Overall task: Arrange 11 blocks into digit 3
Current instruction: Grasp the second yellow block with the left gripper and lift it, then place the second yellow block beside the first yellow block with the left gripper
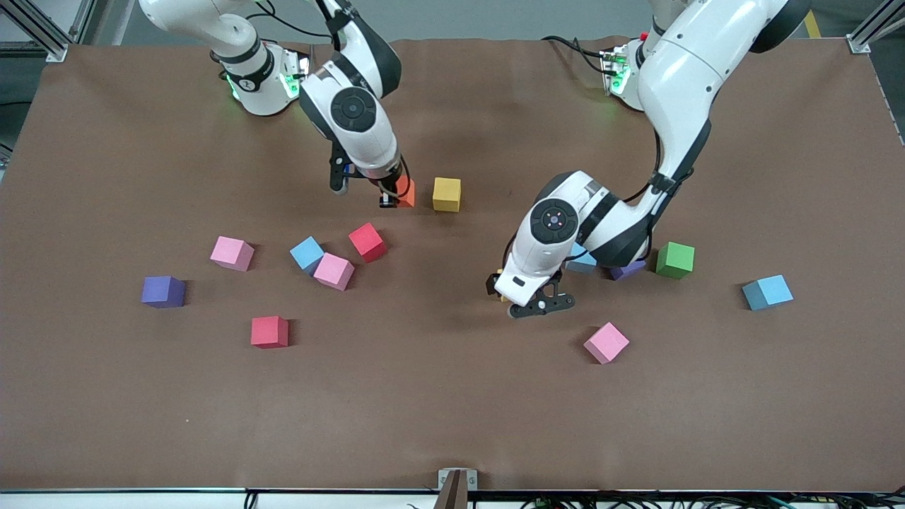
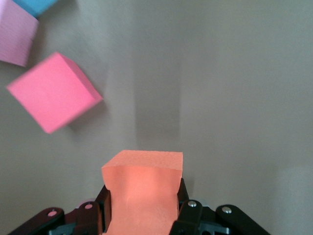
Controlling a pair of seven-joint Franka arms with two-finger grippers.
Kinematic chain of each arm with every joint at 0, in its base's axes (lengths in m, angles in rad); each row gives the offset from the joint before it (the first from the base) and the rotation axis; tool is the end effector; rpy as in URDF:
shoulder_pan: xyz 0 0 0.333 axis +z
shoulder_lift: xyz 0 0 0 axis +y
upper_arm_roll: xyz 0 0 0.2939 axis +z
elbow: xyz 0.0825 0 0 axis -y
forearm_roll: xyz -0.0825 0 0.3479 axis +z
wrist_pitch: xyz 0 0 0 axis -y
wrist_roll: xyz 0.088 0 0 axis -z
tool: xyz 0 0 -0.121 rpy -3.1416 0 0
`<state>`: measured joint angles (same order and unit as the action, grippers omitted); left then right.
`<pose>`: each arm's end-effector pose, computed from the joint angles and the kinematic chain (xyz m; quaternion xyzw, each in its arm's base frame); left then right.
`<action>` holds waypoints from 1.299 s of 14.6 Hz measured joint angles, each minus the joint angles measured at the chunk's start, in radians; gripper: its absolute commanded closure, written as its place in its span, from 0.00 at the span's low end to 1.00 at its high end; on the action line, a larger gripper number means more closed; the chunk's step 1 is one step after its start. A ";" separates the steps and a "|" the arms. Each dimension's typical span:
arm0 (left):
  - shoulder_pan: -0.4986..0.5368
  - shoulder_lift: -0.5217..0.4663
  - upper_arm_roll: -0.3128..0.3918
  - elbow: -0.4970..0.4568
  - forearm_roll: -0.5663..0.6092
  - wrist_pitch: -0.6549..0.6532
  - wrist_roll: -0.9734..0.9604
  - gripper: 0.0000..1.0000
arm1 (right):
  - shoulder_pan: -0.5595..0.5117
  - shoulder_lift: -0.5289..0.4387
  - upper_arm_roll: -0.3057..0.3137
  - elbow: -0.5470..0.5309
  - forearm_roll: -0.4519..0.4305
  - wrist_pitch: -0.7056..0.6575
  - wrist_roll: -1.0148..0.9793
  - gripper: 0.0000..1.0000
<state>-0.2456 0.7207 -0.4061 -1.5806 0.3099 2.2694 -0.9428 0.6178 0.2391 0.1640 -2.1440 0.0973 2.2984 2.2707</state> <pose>0.5518 -0.3625 0.2343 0.9953 0.0948 0.0047 0.0211 0.3718 0.3731 0.2771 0.7094 -0.7015 -0.0561 0.0388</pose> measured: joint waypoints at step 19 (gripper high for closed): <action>-0.018 -0.147 -0.084 -0.266 0.001 0.063 -0.821 0.85 | 0.081 0.107 -0.001 -0.021 -0.001 0.152 0.062 0.99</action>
<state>-0.2634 0.5735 -0.4897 -1.8468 0.3108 2.3325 -1.7639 0.6988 0.3458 0.1630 -2.1651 0.0960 2.4503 2.3328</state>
